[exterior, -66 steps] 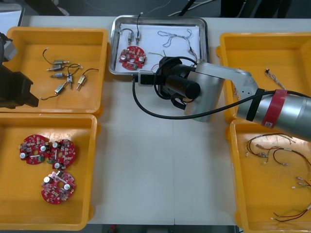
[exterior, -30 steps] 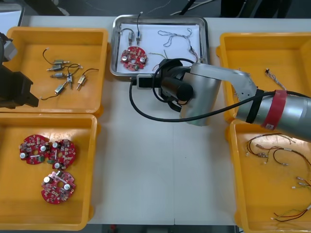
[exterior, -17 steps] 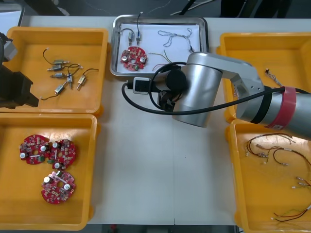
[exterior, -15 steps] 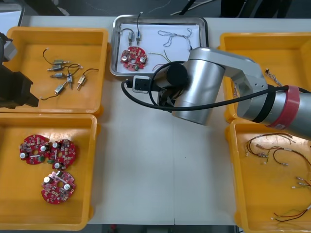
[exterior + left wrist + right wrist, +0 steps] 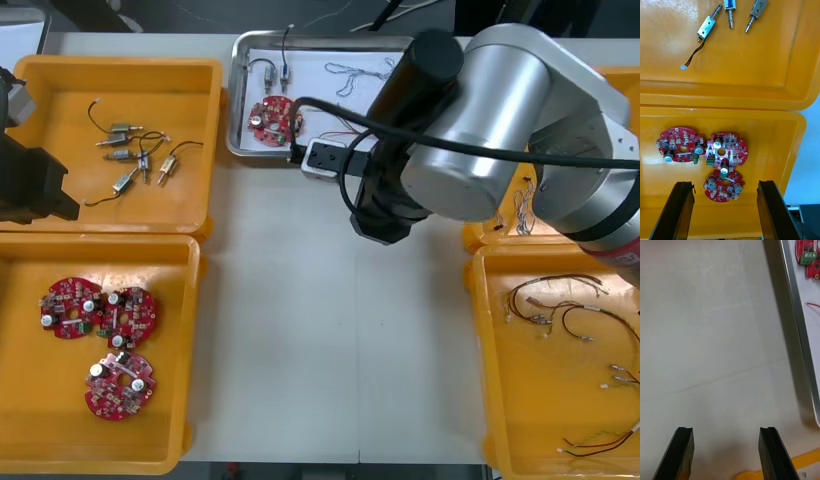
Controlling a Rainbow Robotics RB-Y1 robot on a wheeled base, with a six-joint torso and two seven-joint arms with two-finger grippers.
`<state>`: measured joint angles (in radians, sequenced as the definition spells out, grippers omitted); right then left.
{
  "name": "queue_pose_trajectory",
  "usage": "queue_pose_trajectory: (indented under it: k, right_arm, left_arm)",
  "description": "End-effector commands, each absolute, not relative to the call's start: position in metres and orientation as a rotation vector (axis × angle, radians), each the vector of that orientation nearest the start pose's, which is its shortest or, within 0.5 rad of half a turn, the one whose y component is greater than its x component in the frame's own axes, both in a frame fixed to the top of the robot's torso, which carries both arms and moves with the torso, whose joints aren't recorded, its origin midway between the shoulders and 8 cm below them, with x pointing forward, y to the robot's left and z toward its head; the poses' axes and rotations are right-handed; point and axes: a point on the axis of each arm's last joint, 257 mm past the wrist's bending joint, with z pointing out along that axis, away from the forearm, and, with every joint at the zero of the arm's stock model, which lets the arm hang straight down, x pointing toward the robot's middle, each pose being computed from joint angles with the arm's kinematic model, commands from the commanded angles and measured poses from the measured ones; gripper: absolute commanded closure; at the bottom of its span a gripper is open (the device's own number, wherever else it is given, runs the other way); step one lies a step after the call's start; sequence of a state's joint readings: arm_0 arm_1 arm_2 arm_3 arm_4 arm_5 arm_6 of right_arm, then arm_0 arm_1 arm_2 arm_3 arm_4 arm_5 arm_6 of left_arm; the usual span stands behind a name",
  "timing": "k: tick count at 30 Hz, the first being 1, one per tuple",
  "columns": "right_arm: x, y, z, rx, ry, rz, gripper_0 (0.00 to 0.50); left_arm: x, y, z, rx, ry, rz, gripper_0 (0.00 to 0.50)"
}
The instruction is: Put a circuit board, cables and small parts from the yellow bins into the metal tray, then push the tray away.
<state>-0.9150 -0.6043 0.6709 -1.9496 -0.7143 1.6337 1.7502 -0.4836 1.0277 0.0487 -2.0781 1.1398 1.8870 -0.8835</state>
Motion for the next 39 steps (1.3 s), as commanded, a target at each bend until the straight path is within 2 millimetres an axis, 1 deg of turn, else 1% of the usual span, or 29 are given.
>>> queue_pose_trajectory:
  k: [1,5,6,7,9,12,14,17,22,28,32,34,37,39]
  right_arm:
    - [0.46,-0.08,-0.128,-1.486,2.093,-0.202,0.0]
    - [0.453,-0.101,-0.119,-1.426,2.173,-0.168,0.0]
    - [0.453,-0.109,-0.116,-1.405,2.196,-0.167,0.0]
    - [0.452,-0.111,-0.115,-1.398,2.207,-0.165,0.0]
    - [0.45,-0.125,-0.11,-1.348,2.252,-0.161,0.0]
    - [0.451,-0.138,-0.104,-1.284,2.293,-0.151,0.0]
    - [0.454,-0.142,-0.097,-1.196,2.318,-0.121,0.0]
    - [0.456,-0.147,-0.091,-1.089,2.356,-0.092,0.0]
    - [0.46,-0.164,-0.083,-0.899,2.418,-0.058,0.0]
    - [0.46,-0.2,-0.085,-0.641,2.515,-0.032,0.0]
    - [0.459,-0.217,-0.086,-0.517,2.547,-0.021,0.0]
    - [0.46,-0.227,-0.082,-0.431,2.55,0.007,0.0]
    - [0.462,-0.238,-0.076,-0.358,2.545,0.034,0.0]
    - [0.463,-0.25,-0.071,-0.305,2.536,0.045,0.0]
  left_arm:
    - [0.401,0.324,-0.1,-0.046,2.71,-0.073,0.0]
    - [0.401,0.324,-0.1,-0.046,2.71,-0.073,0.0]
    - [0.401,0.324,-0.1,-0.046,2.71,-0.073,0.0]
    - [0.401,0.324,-0.1,-0.046,2.71,-0.073,0.0]
    - [0.401,0.324,-0.1,-0.046,2.71,-0.073,0.0]
    - [0.401,0.324,-0.1,-0.046,2.71,-0.073,0.0]
    - [0.401,0.324,-0.1,-0.046,2.71,-0.073,0.0]
    - [0.401,0.324,-0.1,-0.046,2.71,-0.073,0.0]
    - [0.401,0.324,-0.1,-0.046,2.71,-0.073,0.0]
    - [0.401,0.324,-0.1,-0.046,2.71,-0.073,0.0]
    - [0.401,0.324,-0.1,-0.046,2.71,-0.073,0.0]
    - [0.401,0.324,-0.1,-0.046,2.71,-0.073,0.0]
    - [0.401,0.324,-0.1,-0.046,2.71,-0.073,0.0]
    - [0.401,0.324,-0.1,-0.046,2.71,-0.073,0.0]
